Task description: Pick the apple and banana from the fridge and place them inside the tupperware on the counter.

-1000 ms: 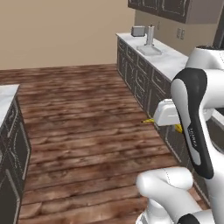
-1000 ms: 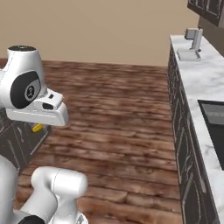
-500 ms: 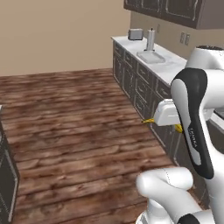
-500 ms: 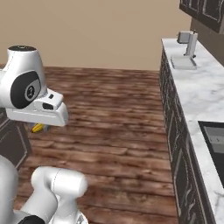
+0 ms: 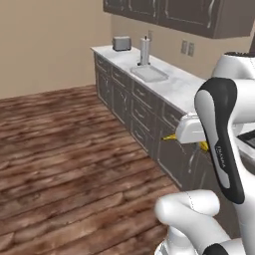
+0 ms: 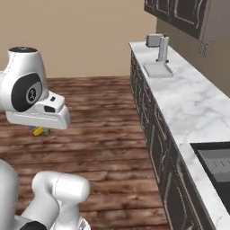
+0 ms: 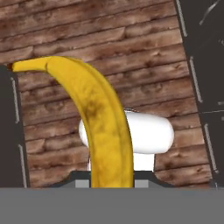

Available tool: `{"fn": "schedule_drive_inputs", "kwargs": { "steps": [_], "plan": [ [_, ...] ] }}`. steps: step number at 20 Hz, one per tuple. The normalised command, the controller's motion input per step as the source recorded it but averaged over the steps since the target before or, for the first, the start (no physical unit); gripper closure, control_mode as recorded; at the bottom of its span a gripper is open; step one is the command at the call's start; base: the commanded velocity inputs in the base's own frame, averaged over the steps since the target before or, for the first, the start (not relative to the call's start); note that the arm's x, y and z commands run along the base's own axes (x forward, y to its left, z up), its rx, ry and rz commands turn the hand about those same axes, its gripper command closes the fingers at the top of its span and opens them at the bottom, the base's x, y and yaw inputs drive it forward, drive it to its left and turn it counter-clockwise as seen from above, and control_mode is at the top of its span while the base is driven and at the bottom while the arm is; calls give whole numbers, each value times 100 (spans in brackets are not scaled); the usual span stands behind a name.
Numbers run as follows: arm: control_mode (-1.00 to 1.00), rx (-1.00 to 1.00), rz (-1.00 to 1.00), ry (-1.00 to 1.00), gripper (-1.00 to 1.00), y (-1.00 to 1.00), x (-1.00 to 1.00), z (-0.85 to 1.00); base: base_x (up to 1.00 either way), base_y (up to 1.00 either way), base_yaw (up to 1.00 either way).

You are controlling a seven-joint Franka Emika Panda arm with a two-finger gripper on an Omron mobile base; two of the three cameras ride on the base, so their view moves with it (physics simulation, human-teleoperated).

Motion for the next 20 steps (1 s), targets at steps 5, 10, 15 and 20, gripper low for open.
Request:
{"fn": "schedule_drive_inputs", "kwargs": {
  "steps": [5, 10, 15, 20],
  "plan": [
    [100, 0, 0, 0, 100, 0, 0, 0, 100, 16, -59],
    [100, 0, 0, 0, 100, 0, 0, 0, 100, 44, -67],
    [100, 0, 0, 0, 100, 0, 0, 0, 100, 74, -61],
    [100, 0, 0, 0, 100, 0, 0, 0, 96, 99, -46]
  ]
}}
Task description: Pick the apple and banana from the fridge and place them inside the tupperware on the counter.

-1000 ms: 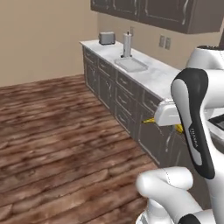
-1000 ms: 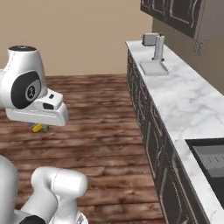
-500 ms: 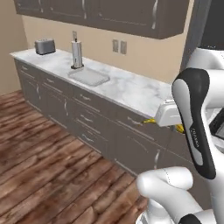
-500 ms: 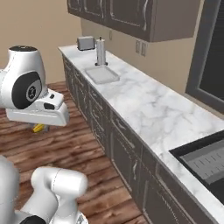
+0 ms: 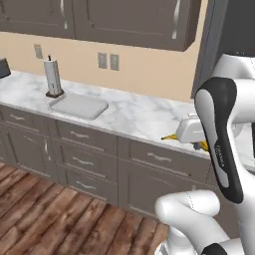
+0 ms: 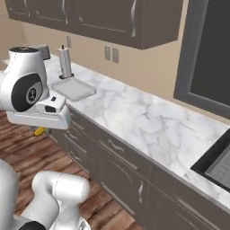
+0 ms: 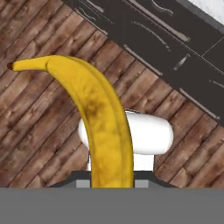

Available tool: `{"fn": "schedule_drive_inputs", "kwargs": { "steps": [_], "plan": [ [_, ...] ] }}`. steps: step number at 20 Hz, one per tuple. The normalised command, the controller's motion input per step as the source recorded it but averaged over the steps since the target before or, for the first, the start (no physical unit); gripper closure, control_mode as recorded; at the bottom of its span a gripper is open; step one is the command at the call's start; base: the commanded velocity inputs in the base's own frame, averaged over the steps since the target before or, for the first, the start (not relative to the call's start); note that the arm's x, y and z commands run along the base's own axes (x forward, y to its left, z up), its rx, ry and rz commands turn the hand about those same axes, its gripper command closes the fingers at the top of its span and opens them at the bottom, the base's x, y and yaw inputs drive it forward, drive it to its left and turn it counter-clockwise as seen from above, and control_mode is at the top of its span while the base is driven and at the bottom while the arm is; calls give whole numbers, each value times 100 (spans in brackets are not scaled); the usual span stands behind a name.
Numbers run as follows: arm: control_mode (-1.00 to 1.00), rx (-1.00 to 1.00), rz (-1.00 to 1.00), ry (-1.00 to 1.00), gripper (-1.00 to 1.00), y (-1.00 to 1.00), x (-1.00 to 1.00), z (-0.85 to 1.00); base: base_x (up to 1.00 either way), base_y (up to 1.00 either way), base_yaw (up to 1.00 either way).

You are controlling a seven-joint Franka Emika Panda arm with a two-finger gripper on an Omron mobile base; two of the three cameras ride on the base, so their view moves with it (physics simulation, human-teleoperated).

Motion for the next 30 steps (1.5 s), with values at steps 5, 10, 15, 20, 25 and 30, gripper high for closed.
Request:
{"fn": "schedule_drive_inputs", "kwargs": {
  "steps": [5, 10, 15, 20, 25, 30],
  "plan": [
    [100, 0, 0, 0, 100, 0, 0, 0, 77, 100, -34],
    [100, 0, 0, 0, 100, 0, 0, 0, 82, 100, -36],
    [100, 0, 0, 0, 100, 0, 0, 0, 74, 100, -34],
    [100, 0, 0, 0, 100, 0, 0, 0, 65, 99, -27],
    [100, 0, 0, 0, 100, 0, 0, 0, 52, 83, -17],
    [100, 0, 0, 0, 100, 0, 0, 0, 51, 75, -12]
  ]
}}
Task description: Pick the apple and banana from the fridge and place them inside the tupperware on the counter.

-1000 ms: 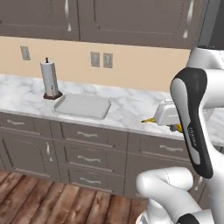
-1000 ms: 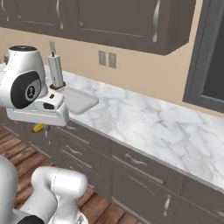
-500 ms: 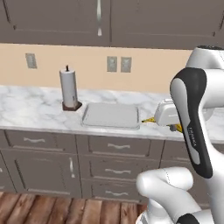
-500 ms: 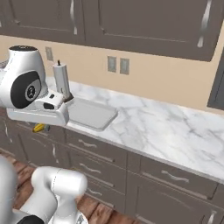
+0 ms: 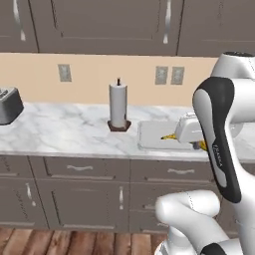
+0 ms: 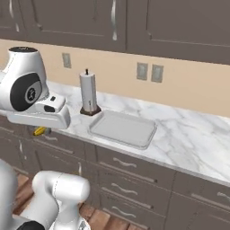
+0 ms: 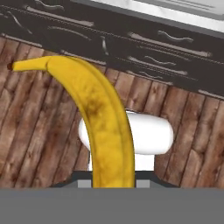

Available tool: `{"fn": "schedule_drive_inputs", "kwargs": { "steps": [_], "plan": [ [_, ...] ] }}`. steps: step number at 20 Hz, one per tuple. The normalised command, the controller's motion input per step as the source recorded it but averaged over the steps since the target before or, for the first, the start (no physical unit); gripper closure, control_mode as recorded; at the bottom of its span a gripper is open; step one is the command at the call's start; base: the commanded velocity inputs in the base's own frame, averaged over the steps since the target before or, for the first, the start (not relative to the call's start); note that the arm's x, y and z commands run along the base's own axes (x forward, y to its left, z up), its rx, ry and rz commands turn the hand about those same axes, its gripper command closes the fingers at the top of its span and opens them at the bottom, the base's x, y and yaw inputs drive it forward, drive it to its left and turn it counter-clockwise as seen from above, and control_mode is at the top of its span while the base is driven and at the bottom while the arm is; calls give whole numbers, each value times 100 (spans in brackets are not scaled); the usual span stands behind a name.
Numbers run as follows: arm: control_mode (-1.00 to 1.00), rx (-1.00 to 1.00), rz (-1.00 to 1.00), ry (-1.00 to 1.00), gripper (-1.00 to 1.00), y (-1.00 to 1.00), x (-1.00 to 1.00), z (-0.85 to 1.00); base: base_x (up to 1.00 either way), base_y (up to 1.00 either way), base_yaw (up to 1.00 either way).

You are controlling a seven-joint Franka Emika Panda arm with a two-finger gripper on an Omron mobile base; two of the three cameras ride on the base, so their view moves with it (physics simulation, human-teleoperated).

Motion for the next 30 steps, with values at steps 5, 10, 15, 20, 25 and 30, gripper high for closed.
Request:
{"fn": "schedule_drive_inputs", "kwargs": {
  "steps": [5, 10, 15, 20, 25, 30],
  "plan": [
    [100, 0, 0, 0, 100, 0, 0, 0, 72, 24, -29],
    [100, 0, 0, 0, 100, 0, 0, 0, 73, -6, -45],
    [100, 0, 0, 0, 100, 0, 0, 0, 71, -3, -34],
    [-100, -2, 0, 1, 100, 2, 0, -12, 24, -1, -2],
    [-100, -6, 28, 3, 100, -5, -1, -59, 0, 0, 0],
    [-100, -2, 93, 0, 100, -25, 0, -45, 0, 0, 0]
  ]
}}
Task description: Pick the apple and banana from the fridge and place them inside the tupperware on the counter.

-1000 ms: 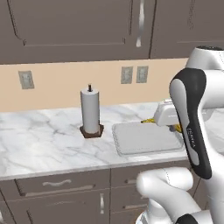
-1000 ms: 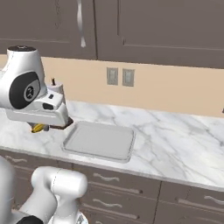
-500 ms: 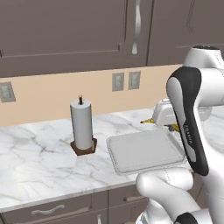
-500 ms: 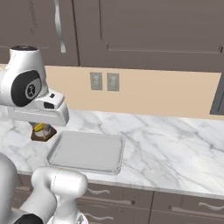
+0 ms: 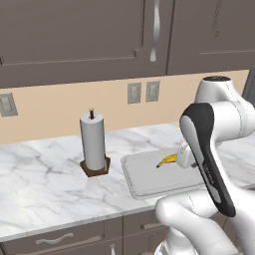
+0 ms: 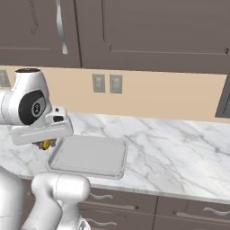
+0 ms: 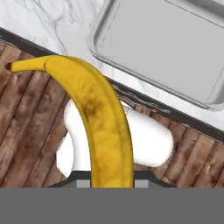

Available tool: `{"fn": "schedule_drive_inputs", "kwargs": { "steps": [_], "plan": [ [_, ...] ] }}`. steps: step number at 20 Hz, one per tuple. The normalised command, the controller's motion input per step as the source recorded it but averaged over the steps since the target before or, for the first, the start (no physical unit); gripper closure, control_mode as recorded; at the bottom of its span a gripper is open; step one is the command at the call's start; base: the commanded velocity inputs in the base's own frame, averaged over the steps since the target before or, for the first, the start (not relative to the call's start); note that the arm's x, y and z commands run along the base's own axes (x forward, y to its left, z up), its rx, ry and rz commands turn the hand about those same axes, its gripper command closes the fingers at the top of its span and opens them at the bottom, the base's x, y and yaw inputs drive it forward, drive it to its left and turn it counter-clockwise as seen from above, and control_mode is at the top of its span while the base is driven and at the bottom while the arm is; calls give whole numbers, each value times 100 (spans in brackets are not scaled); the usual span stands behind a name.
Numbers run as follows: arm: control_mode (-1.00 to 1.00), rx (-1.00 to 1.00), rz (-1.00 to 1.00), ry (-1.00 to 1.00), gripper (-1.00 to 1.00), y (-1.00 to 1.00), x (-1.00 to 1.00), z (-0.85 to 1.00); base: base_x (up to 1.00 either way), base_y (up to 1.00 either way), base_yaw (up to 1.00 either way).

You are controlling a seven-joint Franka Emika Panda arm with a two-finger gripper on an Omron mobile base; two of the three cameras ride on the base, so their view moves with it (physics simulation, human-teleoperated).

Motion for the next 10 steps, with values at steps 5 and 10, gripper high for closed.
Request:
{"fn": "schedule_drive_inputs", "kwargs": {
  "steps": [5, 10],
  "plan": [
    [-100, 0, 89, 0, 100, -22, 17, -21, 0, 0, 0],
    [-100, 0, 47, -6, 100, -13, 19, -30, 0, 0, 0]
  ]
}}
